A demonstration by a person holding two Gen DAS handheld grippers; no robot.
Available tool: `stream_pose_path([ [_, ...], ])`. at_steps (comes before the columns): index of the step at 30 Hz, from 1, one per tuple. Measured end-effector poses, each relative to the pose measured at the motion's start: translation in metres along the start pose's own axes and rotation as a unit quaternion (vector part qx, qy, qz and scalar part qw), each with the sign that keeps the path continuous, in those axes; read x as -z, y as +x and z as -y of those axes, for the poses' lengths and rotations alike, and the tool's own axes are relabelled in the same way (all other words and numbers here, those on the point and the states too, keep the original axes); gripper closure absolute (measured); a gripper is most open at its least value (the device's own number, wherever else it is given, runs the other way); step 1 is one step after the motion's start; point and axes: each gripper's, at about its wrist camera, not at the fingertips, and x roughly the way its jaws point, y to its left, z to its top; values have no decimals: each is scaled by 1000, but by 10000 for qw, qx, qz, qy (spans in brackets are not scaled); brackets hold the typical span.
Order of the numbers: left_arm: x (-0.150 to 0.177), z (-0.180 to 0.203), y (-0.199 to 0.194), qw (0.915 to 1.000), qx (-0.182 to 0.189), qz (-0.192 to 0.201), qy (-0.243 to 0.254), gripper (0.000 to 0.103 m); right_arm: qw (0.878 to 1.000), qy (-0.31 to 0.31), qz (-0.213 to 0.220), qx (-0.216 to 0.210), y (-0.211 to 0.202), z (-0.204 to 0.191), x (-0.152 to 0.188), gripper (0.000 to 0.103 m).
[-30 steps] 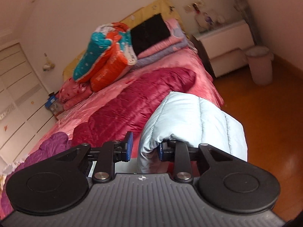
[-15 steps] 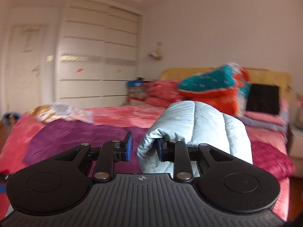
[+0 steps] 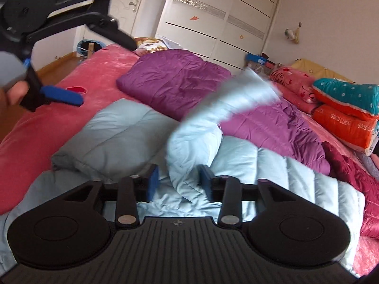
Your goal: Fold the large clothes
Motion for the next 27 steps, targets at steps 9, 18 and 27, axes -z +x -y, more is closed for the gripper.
stream_pose_path([
  [9,5,13,-4,9982,413,191,387,5,9983,572,73,-113,-27,12,9,6],
  [18,23,34,14,9907,714,-314,1116,4,9860,1378,377,864,-55,90,17,3],
  [27,43,37,44,9813,24,-947,1677,5,9528,2554,-178,1635,-30,181,66,3],
])
